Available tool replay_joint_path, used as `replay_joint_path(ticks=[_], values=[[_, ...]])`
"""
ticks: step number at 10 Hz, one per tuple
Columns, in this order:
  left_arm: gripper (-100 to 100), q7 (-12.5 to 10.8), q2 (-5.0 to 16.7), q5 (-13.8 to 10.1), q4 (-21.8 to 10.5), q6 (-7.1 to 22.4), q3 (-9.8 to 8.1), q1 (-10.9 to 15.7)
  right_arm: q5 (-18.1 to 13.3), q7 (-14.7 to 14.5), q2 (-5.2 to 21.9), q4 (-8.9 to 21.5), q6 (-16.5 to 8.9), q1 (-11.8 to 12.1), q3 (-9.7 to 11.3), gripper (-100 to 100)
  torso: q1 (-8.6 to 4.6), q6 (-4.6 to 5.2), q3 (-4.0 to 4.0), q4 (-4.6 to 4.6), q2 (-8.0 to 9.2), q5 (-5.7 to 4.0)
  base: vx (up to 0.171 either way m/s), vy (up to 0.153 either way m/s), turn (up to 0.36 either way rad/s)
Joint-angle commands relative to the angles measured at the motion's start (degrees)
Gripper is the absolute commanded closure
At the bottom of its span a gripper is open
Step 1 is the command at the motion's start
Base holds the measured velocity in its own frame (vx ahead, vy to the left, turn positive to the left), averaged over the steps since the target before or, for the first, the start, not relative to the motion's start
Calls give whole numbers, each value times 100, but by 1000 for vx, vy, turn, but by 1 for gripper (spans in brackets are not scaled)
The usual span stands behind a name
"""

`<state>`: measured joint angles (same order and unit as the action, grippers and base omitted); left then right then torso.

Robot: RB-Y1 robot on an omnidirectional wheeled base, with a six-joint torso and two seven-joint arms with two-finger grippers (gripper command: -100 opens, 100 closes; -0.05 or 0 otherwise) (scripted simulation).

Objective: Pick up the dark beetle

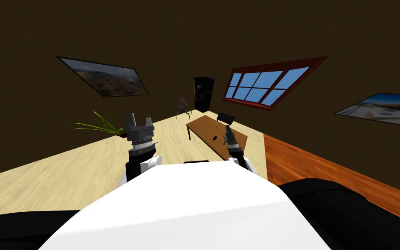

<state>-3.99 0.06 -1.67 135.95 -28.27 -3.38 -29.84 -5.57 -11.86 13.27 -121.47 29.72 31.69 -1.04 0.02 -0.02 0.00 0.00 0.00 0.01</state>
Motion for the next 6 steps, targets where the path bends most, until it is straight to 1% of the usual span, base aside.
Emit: replay_joint_path(ticks=[1, 2, 3, 4, 5, 6], values=[[0, 0, 0, 0, 0, 0, 0, 0, -100, -57, 75, 214, 29, -47, -12, -100, 0, 0, 0, 0, 0, 0, -2, 3, 79], [0, 0, 0, 0, 0, 0, -1, -1, -317, -158, 242, 424, 62, -52, -32, -100, -2, 4, 0, 0, 0, -1, -5, 9, 180], [0, 0, 0, 0, 0, 0, 0, 0, -500, -267, 412, 625, 97, -59, -50, -100, -1, 0, 0, 0, 0, -1, -9, 9, 339], [0, 0, 0, 0, 0, 0, 0, 0, -556, -267, 412, 761, 97, -59, -50, -100, -2, -1, 1, 0, 1, 0, -6, -1, 107], [0, 0, 0, 0, 0, 0, -1, -1, -786, -382, 583, 982, 133, -69, -62, -100, -4, 5, 1, 0, 2, -1, -7, 4, 200], [0, 0, 0, 0, 0, 0, 0, 0, -816, -382, 583, 1059, 133, -69, -62, -100, -4, 1, 1, 1, 2, -1, -6, -1, 111]])
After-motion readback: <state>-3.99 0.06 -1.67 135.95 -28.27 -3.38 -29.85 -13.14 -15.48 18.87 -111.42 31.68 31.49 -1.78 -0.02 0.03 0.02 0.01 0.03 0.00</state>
